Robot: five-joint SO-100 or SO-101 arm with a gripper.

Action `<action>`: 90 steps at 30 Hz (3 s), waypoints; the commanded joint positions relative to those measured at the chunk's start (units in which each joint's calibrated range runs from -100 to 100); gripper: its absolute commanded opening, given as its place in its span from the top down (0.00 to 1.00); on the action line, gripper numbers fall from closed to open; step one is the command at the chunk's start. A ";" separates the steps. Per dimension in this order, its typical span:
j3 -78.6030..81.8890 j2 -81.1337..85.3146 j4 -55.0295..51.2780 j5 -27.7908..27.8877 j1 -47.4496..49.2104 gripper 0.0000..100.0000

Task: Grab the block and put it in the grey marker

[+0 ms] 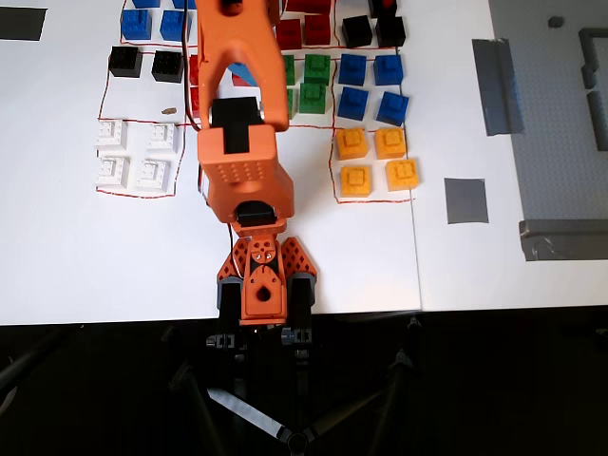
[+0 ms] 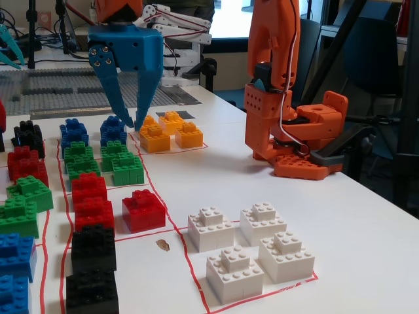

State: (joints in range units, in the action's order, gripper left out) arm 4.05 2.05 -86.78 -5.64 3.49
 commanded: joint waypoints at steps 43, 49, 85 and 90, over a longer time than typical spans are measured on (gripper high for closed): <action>-8.63 1.24 -1.71 -1.95 0.58 1.00; -13.62 -0.92 -6.61 -4.69 8.07 1.00; -27.88 -12.84 9.55 -11.53 41.43 0.99; -26.43 -13.79 10.86 -12.11 41.35 0.89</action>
State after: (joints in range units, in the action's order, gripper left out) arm -18.17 -15.89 -77.33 -16.97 44.36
